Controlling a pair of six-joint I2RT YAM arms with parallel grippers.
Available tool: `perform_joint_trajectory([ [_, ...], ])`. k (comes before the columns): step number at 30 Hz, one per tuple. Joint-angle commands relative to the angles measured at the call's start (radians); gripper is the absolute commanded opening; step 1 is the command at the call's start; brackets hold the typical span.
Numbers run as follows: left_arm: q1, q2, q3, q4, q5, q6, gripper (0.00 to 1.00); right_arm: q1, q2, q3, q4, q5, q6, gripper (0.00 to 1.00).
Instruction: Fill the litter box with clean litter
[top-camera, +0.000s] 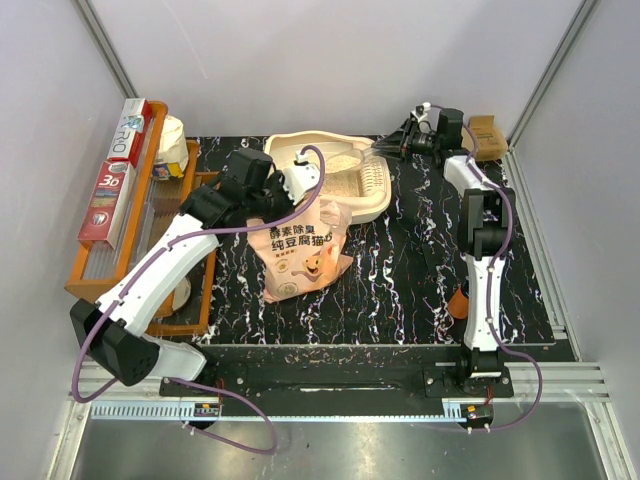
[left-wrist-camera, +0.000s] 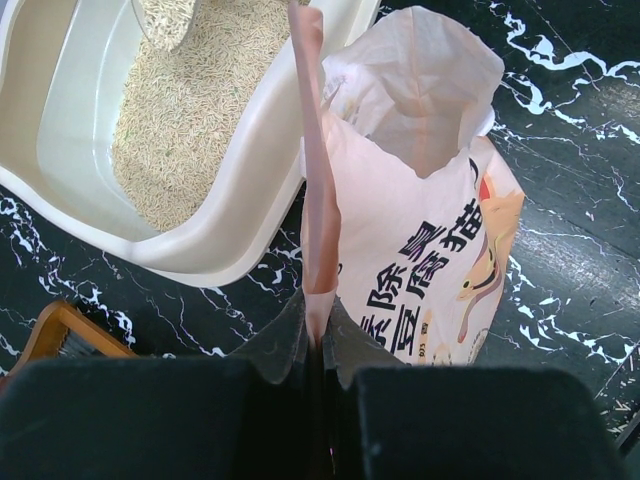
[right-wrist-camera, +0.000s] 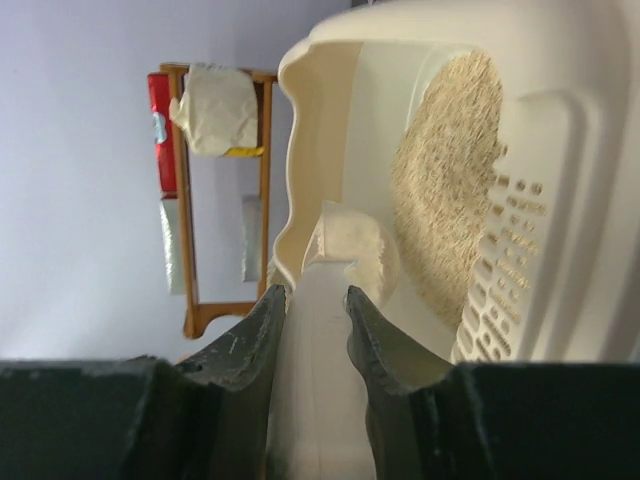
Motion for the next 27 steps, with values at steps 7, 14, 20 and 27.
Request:
perform_joint_trajectory([
  [7,0.007,-0.002,0.066,0.082,0.046,0.008,0.00,0.070,-0.071,0.189,-0.373,0.267,-0.422,0.00],
  [14,0.007,-0.028,0.058,0.095,0.077,0.015,0.00,0.151,-0.095,0.352,-0.625,0.503,-0.744,0.00],
  [20,0.007,-0.056,0.041,0.129,0.119,-0.005,0.00,0.254,-0.176,0.403,-0.742,0.621,-1.121,0.00],
  [27,0.005,-0.094,-0.023,0.194,0.183,-0.074,0.01,0.310,-0.280,0.332,-0.760,0.740,-1.446,0.00],
])
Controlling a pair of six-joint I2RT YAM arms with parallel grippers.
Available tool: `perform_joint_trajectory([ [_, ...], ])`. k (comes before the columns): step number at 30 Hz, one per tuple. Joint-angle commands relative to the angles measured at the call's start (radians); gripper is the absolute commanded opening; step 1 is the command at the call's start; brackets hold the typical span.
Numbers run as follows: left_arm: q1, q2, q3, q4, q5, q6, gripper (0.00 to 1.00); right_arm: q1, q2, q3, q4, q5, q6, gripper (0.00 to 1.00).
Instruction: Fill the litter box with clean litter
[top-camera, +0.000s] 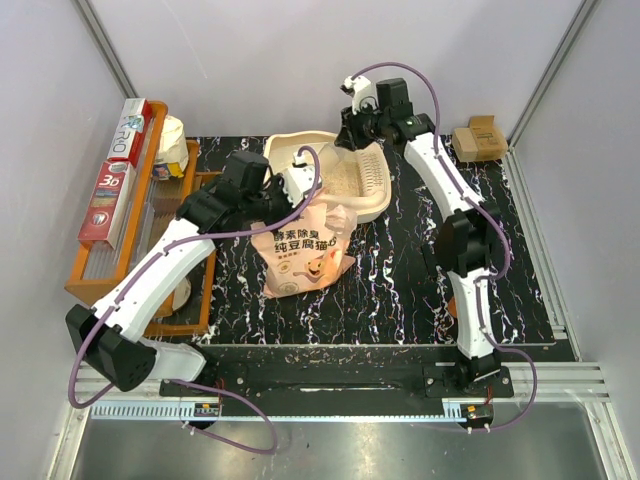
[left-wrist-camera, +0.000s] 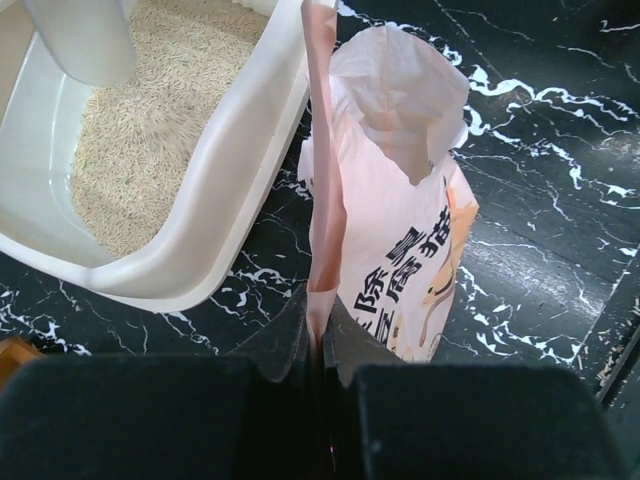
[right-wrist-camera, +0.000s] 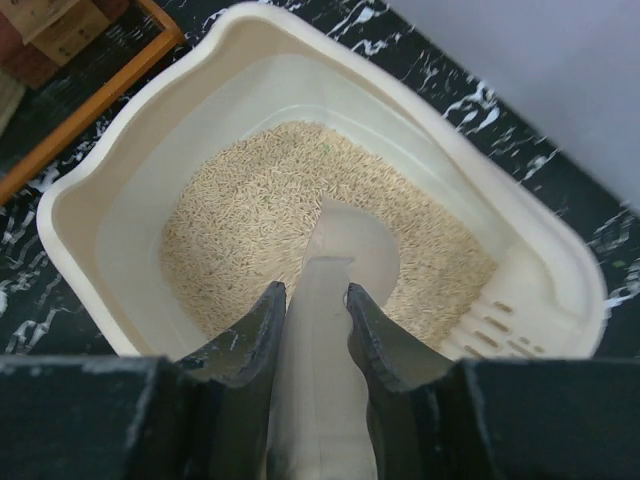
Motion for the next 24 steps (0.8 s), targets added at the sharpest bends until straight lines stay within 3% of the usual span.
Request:
perform_joint_trajectory([
  [1,0.005,-0.077,-0.008,0.172,0.086,-0.052,0.01,0.008,-0.137,-0.001,-0.008,0.097,-0.228,0.00],
  [6,0.005,-0.080,-0.033,0.209,0.120,-0.086,0.01,0.003,-0.216,-0.054,-0.020,0.178,-0.222,0.00],
  [10,0.005,-0.089,-0.037,0.241,0.123,-0.097,0.01,-0.034,-0.395,-0.209,-0.011,0.267,-0.234,0.00],
  [13,0.005,-0.100,-0.040,0.250,0.118,-0.097,0.01,-0.058,-0.550,-0.439,0.075,0.382,-0.342,0.00],
  [16,0.005,-0.111,-0.048,0.258,0.118,-0.095,0.01,-0.069,-0.759,-0.831,0.343,0.457,-0.580,0.00],
  [17,0.005,-0.112,-0.048,0.259,0.120,-0.097,0.01,-0.069,-0.805,-1.036,0.521,0.479,-0.710,0.00],
  [18,0.005,-0.114,-0.050,0.261,0.120,-0.101,0.01,-0.067,-0.844,-1.120,0.610,0.486,-0.770,0.01],
  [20,0.005,-0.117,-0.050,0.264,0.124,-0.106,0.01,-0.070,-0.907,-1.267,0.714,0.491,-0.887,0.02],
  [24,0.005,-0.118,-0.057,0.270,0.124,-0.114,0.01,-0.072,-0.901,-1.344,0.733,0.487,-0.935,0.04],
])
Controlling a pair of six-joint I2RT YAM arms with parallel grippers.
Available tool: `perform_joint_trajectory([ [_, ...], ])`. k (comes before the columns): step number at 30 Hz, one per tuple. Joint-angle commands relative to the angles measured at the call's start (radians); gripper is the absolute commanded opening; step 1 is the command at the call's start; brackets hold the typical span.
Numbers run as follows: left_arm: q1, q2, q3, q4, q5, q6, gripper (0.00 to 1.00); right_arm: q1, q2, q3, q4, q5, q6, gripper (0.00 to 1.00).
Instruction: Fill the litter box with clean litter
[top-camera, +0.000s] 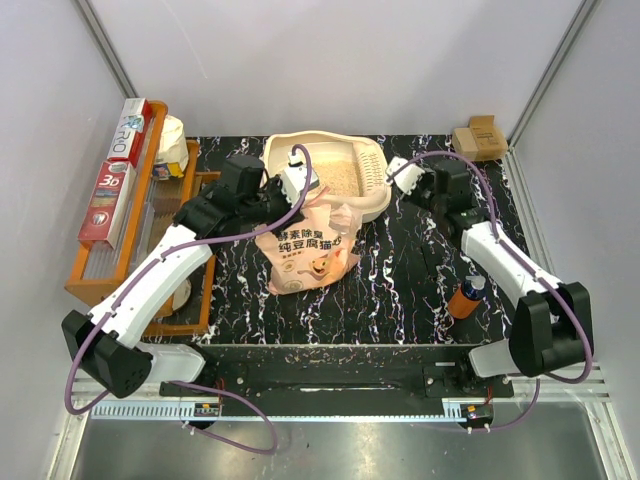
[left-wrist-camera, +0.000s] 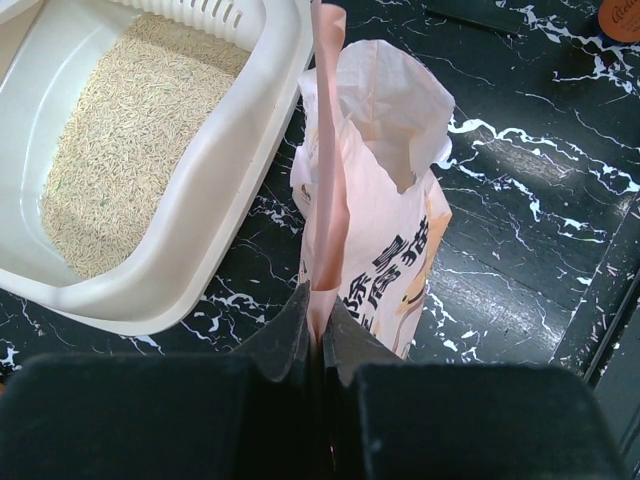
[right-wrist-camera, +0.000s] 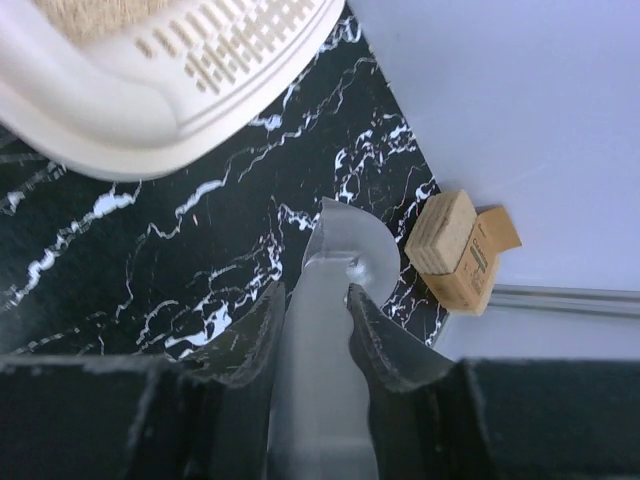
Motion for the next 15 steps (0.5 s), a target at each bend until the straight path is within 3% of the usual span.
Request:
perform_joint_trajectory([
  [1,0.004,-0.066,0.011,0.181,0.056,-0.027,0.01,0.004,0.011,-0.075,0.248,0.036,-0.198,0.04],
  [7,0.003,-0.068,0.013,0.182,0.054,-0.032,0.01,0.005,0.042,-0.186,0.285,-0.020,-0.283,0.18],
  [15,0.003,-0.060,0.015,0.189,0.062,-0.040,0.01,0.007,0.019,-0.178,0.006,-0.102,-0.176,0.33],
])
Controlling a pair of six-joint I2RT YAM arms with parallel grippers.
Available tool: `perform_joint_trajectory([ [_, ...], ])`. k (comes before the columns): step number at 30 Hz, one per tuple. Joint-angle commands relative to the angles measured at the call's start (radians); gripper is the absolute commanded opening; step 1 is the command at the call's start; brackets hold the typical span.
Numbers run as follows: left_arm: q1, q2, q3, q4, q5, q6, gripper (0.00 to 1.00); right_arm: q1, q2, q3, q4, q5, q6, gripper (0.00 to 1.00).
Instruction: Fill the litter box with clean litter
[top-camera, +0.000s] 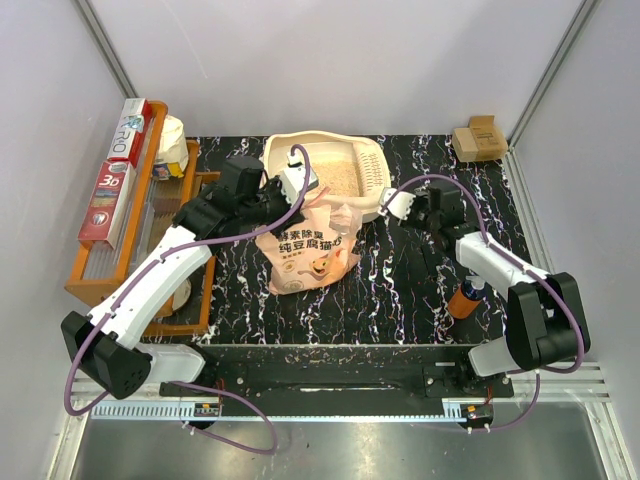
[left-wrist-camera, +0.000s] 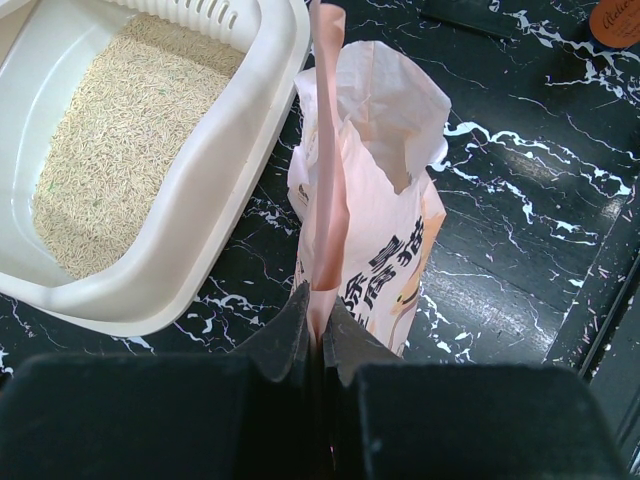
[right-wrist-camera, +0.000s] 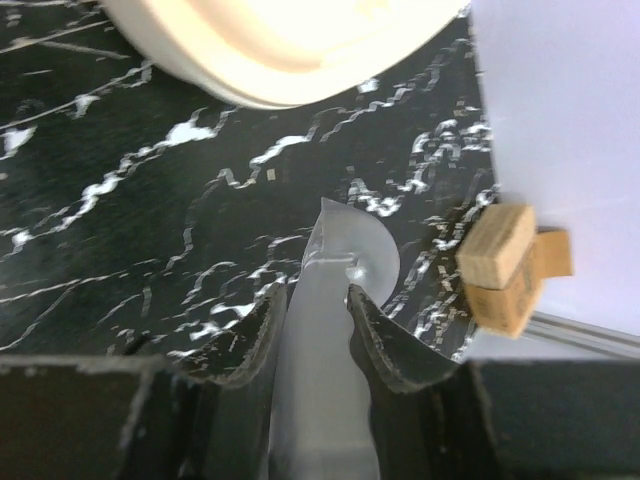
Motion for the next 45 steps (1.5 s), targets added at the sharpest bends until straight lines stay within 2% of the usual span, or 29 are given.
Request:
perform_joint_trajectory([
  [1,0.004,-0.051,0.026,0.179,0.052,-0.024,0.01,0.004,-0.029,0.029,-0.150,-0.077,0.058,0.34],
  [3,0.002,-0.047,0.029,0.179,0.060,-0.026,0.01,0.008,-0.031,0.042,-0.259,-0.084,0.096,0.39],
  [7,0.002,-0.040,0.031,0.192,0.061,-0.024,0.01,0.011,-0.055,0.025,-0.359,-0.109,0.138,0.43],
  [12,0.002,-0.037,0.026,0.208,0.067,-0.034,0.00,0.017,-0.101,0.011,-0.427,-0.155,0.174,0.51],
  [19,0.002,-0.044,0.008,0.217,0.080,-0.043,0.00,0.028,-0.078,0.048,-0.477,-0.280,0.335,0.69],
  [24,0.004,-0.047,-0.005,0.222,0.075,-0.040,0.00,0.030,-0.066,0.103,-0.517,-0.317,0.432,0.73],
  [28,0.004,-0.047,-0.008,0.212,0.074,-0.023,0.00,0.028,-0.055,0.251,-0.679,-0.392,0.556,0.76],
  [30,0.002,-0.043,-0.006,0.211,0.077,-0.014,0.00,0.028,-0.058,0.305,-0.697,-0.413,0.625,0.76],
  [33,0.002,-0.038,-0.002,0.205,0.095,-0.001,0.00,0.028,-0.020,0.486,-0.721,-0.480,0.797,0.76],
  [37,0.002,-0.029,0.004,0.209,0.124,-0.001,0.00,0.028,0.069,0.615,-0.671,-0.538,1.053,0.76],
  [40,0.002,-0.021,0.012,0.211,0.132,0.000,0.00,0.034,0.120,0.666,-0.649,-0.595,1.105,0.76],
  [45,0.004,-0.012,0.031,0.220,0.133,0.012,0.01,0.072,0.180,0.700,-0.704,-0.578,1.106,0.76],
])
